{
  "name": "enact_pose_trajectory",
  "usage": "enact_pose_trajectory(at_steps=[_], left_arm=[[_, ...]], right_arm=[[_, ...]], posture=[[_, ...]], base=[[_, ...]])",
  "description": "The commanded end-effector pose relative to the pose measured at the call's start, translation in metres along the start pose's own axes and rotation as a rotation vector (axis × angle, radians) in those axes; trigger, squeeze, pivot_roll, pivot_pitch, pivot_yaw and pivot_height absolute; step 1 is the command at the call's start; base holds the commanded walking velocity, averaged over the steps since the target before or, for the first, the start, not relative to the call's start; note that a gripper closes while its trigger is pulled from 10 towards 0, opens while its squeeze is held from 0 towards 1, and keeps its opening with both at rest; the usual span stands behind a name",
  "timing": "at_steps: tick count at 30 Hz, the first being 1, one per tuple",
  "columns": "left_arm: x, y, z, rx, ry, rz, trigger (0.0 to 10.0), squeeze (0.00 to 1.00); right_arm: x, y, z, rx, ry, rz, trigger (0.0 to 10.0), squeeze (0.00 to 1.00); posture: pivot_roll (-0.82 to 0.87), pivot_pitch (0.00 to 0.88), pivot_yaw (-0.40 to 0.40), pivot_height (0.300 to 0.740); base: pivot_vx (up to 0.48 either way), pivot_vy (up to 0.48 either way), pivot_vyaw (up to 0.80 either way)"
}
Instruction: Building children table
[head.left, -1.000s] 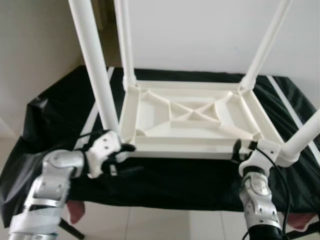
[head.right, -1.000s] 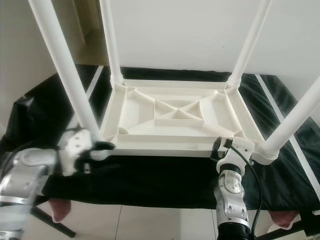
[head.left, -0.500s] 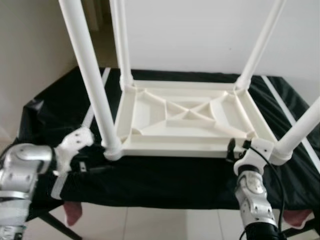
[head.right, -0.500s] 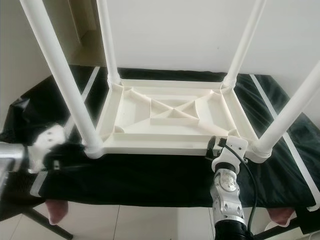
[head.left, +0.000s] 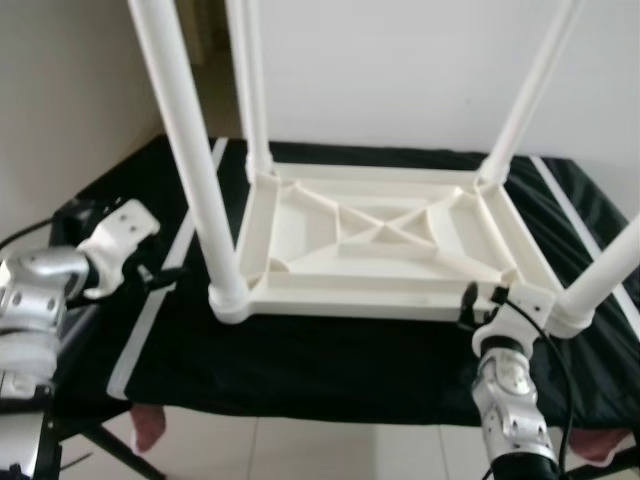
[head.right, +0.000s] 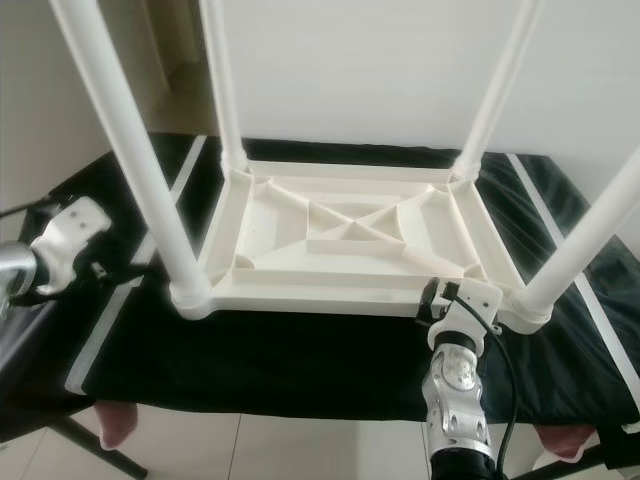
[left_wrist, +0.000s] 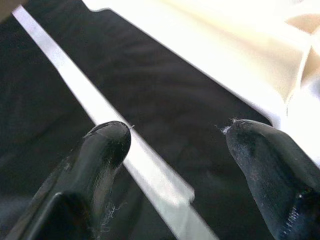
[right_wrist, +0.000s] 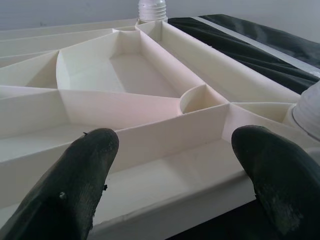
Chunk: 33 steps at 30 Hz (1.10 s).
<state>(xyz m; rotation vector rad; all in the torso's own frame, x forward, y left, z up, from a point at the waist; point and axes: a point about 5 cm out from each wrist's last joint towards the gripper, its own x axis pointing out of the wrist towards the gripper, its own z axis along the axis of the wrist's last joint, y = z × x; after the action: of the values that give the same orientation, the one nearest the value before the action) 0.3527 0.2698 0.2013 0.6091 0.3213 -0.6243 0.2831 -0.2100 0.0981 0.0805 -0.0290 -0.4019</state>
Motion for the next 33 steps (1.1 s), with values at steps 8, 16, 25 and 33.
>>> enact_pose_trajectory(at_steps=[8,16,25,33], left_arm=[[0.016,0.015,0.010,-0.066,-0.052,0.334,10.0,0.00],[0.050,-0.013,0.060,-0.162,-0.420,0.197,10.0,0.00],[0.075,-0.065,0.070,-0.195,-0.534,-0.083,10.0,0.00],[0.090,-0.107,0.076,-0.236,-0.594,-0.205,10.0,0.00]], right_arm=[[-0.015,0.003,-0.013,-0.019,0.054,0.017,10.0,0.00],[-0.030,0.006,-0.005,-0.056,-0.015,0.025,10.0,0.00],[-0.033,-0.001,0.003,-0.084,-0.048,-0.021,10.0,0.00],[-0.040,-0.023,-0.003,-0.119,-0.010,-0.189,10.0,0.00]], posture=[[0.02,0.000,-0.016,0.740],[0.00,0.000,-0.014,0.740],[-0.01,0.000,-0.010,0.740],[-0.02,0.000,-0.014,0.740]], base=[[0.000,0.000,0.00],[0.000,0.000,0.00],[0.000,0.000,0.00],[0.000,0.000,0.00]])
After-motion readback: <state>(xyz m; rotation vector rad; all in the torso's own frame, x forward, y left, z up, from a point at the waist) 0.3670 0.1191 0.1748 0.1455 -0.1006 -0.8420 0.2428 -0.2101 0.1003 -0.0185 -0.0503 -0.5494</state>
